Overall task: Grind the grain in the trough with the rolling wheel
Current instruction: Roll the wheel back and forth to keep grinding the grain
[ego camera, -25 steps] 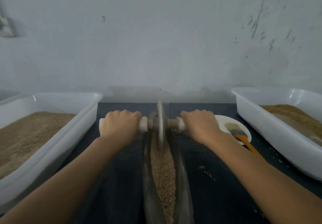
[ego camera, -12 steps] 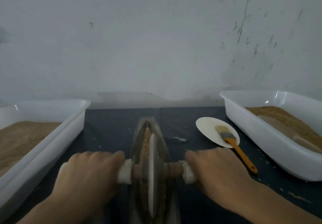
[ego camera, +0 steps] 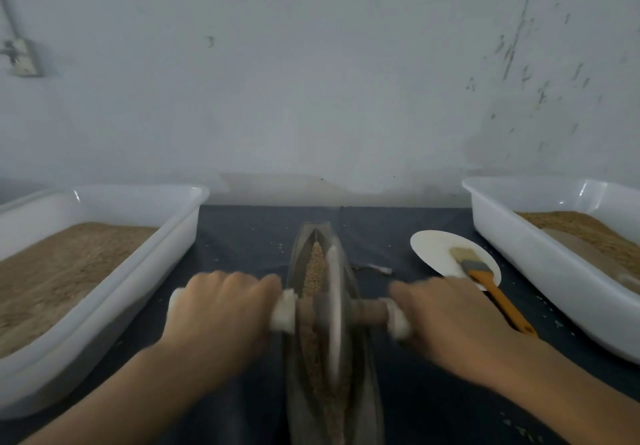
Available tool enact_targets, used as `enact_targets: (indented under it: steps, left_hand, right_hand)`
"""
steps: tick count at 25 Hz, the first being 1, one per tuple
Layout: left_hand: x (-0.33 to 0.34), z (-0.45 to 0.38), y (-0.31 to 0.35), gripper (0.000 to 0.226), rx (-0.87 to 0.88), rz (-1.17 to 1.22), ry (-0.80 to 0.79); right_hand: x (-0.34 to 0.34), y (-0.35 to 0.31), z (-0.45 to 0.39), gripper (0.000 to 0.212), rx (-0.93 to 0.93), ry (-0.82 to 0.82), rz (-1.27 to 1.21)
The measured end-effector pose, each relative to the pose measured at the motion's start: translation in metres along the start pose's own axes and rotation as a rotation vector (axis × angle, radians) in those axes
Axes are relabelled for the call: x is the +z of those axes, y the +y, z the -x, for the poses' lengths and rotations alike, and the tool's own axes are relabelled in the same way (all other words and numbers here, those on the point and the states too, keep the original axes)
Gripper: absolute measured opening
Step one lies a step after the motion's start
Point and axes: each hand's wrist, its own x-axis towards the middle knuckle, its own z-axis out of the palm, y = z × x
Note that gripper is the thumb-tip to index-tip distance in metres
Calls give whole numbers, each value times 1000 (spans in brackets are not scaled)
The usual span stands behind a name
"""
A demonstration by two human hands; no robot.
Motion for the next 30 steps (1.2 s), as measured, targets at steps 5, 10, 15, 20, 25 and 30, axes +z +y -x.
enact_targets:
  steps: [5, 10, 15, 20, 25, 30]
  left_hand:
    - [-9, 27, -4, 44, 80, 68, 15]
    - [42, -45, -15, 20, -198, 51, -2]
    - [33, -62, -18, 15, -168, 58, -73]
    - [-3, 23, 2, 39, 98, 81, 94]
    - [11, 4, -4, 47, 76, 35, 59]
    - [44, -71, -16, 16, -198, -30, 33]
  right_hand:
    - [-15, -11, 28, 47, 32, -41, 156]
    - [-11, -5, -57, 23, 71, 241, 272]
    - [-11, -3, -67, 21, 122, 175, 211]
    - [-15, -14, 32, 23, 71, -120, 88]
    - [-10, -13, 7, 24, 73, 12, 107]
    - [-7, 0, -83, 22, 161, 195, 191]
